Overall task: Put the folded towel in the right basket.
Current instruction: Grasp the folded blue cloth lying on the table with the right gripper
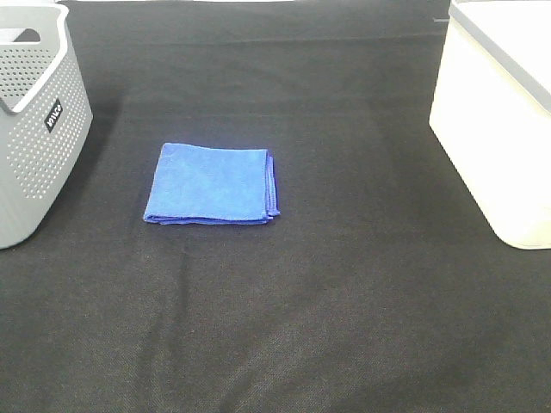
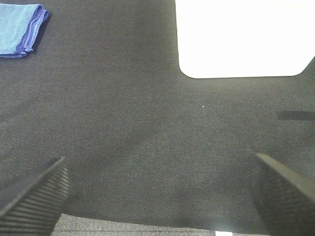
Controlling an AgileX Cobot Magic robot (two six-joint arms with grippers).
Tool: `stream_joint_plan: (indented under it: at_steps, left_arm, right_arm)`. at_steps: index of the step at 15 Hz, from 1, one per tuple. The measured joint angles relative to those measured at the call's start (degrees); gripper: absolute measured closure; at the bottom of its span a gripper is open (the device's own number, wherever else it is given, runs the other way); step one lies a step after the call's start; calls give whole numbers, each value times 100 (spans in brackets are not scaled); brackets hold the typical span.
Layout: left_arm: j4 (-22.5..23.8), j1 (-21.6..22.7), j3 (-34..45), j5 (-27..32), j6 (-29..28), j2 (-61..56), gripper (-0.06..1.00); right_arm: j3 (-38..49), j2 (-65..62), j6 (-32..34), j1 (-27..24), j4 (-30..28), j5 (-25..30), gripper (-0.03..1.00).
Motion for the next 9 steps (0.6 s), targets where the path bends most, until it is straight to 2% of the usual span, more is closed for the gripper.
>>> stream_joint_plan:
  at_steps: [9]
  left_arm:
    - [0, 0, 0, 0, 0, 0, -3]
  right_arm:
    - [0, 0, 0, 0, 52, 0, 1]
